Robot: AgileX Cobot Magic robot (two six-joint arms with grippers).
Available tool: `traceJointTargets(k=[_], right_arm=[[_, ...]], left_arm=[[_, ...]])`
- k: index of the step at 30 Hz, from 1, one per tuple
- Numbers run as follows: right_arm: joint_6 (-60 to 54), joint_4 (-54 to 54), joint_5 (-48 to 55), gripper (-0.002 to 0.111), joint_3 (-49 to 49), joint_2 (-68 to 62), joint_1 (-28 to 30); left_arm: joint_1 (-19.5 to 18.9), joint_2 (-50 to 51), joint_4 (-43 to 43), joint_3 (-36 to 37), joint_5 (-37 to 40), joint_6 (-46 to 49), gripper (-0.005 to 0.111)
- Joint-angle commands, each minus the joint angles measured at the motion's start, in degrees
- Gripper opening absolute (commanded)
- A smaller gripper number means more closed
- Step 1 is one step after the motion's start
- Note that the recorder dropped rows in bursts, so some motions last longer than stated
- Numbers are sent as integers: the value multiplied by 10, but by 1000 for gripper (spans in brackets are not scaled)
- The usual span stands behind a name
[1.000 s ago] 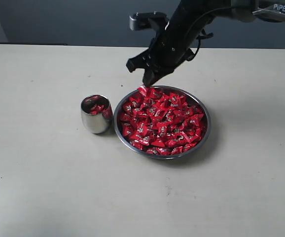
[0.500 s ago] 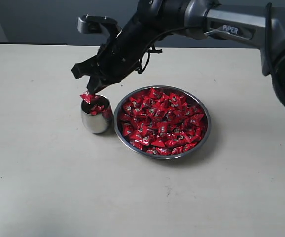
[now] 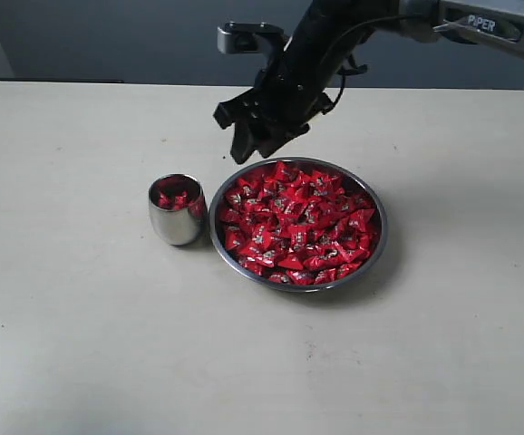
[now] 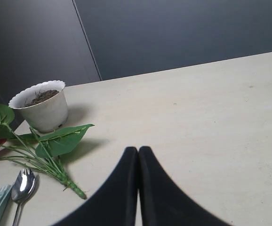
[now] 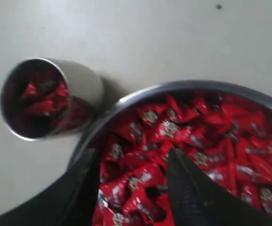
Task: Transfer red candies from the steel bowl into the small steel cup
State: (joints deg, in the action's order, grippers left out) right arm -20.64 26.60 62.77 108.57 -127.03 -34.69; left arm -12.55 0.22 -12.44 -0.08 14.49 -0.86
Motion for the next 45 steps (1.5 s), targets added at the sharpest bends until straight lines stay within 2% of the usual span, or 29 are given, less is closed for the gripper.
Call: traceJointTargets(k=[1, 8, 32, 34, 35, 37, 45], right_arm=[[13, -60, 44, 45, -22, 6, 20], [13, -61, 63, 45, -83, 6, 20], [13, -67, 43, 45, -135, -25, 19], [25, -72, 27, 39, -135, -29, 19], [28, -73, 20, 20, -135, -29, 19], [31, -73, 15, 1, -135, -18, 19], [31, -73, -7, -1, -135, 45, 19]], left_arm=[[2, -2, -3, 1, -8, -2, 0], [2, -2, -3, 1, -8, -2, 0], [2, -2, -3, 1, -8, -2, 0], [2, -2, -3, 1, -8, -2, 0], [2, -2, -3, 1, -8, -2, 0], [2, -2, -3, 1, -8, -2, 0], [2, -2, -3, 1, -8, -2, 0]])
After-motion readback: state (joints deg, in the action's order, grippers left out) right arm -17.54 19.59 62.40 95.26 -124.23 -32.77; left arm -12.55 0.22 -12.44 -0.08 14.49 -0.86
